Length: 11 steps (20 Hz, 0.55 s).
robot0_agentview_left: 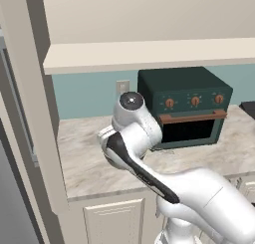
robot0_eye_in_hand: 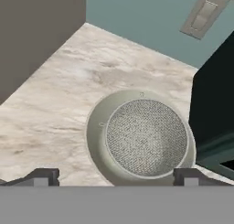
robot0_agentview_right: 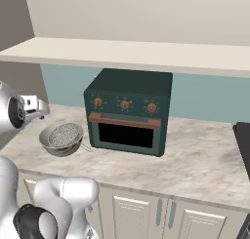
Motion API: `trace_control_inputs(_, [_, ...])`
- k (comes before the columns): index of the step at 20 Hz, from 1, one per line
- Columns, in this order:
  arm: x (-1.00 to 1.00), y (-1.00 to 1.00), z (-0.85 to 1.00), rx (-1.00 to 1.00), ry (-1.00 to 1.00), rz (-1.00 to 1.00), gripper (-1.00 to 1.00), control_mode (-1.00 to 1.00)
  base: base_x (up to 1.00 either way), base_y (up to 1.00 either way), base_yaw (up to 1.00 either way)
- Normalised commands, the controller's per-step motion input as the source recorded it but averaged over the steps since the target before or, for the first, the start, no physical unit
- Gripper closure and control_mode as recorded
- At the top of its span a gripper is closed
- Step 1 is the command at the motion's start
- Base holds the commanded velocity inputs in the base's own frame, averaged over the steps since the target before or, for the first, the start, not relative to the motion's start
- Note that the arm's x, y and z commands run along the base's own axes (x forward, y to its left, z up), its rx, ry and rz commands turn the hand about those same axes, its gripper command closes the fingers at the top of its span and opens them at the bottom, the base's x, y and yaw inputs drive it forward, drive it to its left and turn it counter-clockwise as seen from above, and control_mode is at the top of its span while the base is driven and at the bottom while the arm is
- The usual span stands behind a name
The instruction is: Open the cabinet and setup a tea strainer by placing it in the bowl upright.
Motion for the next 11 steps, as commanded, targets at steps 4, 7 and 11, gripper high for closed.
trace_control_inputs(4, [-0.64,-0.77,0.55,0.37,0.02,-0.03,-1.00,-1.00,0.00,0.00,0.00])
trace_control_inputs(7, [-0.71,-0.76,0.72,0.28,0.02,-0.05,-1.00,-1.00,0.00,0.00,0.00])
trace_control_inputs(11, [-0.65,-0.68,0.84,0.18,0.00,-0.06,-1.00,-1.00,0.00,0.00,0.00])
